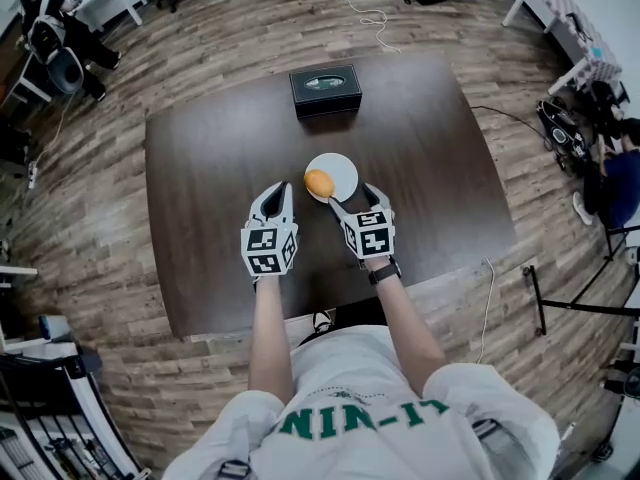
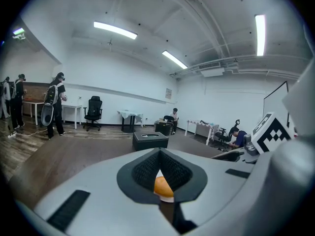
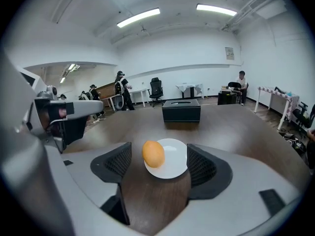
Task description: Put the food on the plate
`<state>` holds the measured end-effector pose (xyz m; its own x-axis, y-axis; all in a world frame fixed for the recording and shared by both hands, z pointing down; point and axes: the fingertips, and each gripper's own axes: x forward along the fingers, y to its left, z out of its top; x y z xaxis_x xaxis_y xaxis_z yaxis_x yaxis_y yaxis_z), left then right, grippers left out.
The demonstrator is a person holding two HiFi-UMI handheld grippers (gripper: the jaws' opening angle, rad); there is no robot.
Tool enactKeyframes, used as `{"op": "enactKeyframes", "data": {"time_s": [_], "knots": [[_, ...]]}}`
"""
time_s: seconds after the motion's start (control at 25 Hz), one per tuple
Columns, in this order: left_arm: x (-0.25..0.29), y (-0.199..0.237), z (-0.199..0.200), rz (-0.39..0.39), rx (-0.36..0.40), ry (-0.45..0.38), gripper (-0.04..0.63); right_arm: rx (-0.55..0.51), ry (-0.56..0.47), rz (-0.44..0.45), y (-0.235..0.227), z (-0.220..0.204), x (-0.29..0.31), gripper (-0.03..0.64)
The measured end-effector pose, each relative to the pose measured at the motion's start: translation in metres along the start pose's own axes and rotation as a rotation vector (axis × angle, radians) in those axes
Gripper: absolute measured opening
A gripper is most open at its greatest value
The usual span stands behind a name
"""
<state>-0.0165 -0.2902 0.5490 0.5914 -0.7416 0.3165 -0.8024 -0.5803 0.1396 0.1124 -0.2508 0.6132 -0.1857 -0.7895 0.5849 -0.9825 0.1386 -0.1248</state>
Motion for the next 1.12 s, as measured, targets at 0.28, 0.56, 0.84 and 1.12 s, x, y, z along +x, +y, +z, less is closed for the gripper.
{"op": "enactKeyframes", "data": {"time_s": [0.28,0.56,0.84,1.12], "knots": [[-0.028,-0.013,0.024,-0.006,0.017,-0.047,0.012,0.006,-0.097,-0.026,-0.005,0.023,-0.045,0.296],[-0.057,-0.022,0.039,0.003,0.035,-0.081,0.012,-0.004,-0.184,-0.031,-0.001,0.043,-0.083,0.247],[-0.087,-0.028,0.058,0.022,0.047,-0.112,0.012,-0.009,-0.259,-0.008,0.015,0.066,-0.118,0.208],[-0.108,-0.027,0.074,0.065,0.056,-0.119,0.012,-0.019,-0.322,0.013,0.029,0.088,-0.143,0.165]]}}
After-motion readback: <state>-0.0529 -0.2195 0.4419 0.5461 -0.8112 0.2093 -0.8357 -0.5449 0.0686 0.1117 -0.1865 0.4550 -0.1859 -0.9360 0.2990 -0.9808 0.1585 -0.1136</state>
